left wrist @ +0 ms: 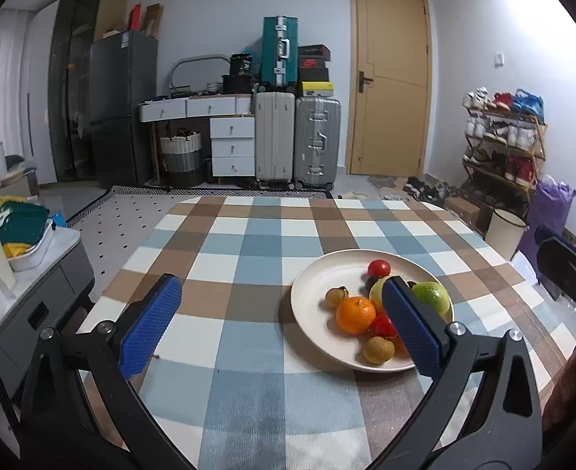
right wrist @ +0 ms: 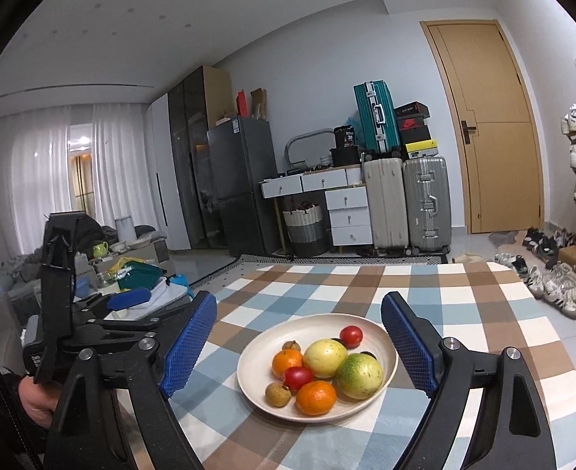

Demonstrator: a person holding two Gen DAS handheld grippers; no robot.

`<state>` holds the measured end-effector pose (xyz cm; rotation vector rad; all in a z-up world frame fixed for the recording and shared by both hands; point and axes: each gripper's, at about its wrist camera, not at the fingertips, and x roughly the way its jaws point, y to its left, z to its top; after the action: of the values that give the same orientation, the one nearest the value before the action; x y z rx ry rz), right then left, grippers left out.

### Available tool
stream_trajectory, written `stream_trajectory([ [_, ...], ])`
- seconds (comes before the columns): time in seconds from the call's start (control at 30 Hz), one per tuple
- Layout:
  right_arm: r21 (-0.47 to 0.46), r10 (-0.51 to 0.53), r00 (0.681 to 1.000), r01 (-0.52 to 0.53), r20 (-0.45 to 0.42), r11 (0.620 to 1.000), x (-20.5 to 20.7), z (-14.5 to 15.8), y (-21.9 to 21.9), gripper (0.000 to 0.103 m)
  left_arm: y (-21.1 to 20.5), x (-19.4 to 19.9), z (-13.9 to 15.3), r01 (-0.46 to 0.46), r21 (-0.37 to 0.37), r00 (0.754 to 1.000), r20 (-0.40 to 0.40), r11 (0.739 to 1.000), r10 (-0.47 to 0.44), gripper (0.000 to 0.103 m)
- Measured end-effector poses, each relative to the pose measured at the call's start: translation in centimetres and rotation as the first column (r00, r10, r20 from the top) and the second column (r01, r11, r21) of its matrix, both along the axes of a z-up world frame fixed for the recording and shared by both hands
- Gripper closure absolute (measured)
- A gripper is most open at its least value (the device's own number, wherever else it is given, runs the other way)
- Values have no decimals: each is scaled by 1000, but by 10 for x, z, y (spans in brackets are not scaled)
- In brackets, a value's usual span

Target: Organize fruits

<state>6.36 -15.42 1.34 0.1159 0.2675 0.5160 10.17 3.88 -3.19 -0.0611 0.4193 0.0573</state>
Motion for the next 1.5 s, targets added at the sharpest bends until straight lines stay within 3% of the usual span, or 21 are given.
stream_trajectory([
  [0.23, -39, -55, 998, 56, 20, 998, -8, -20, 0, 15, -4, -12, -17, -18, 38, 999, 51, 999, 16, 1],
  [0.53, -89, -89, 996, 88, -1, 992, 3, -31, 3, 15, -1, -6, -32, -15, 35, 998, 60, 999, 13, 1],
  [0.67, -151, -117, 993, 112, -24, 982, 9, -36, 12, 7, -5, -9, -31, 0, 50, 997, 80, 999, -4, 1],
  [0.8, -188, -113, 994, 109, -12, 976, 9, -38, 18, 4, -6, -8, -31, 8, 50, 997, 82, 999, -12, 1],
  [1.5, -186, -114, 993, 110, -14, 976, 11, -39, 15, 1, -7, -7, -30, 9, 49, 996, 87, 999, -14, 1],
])
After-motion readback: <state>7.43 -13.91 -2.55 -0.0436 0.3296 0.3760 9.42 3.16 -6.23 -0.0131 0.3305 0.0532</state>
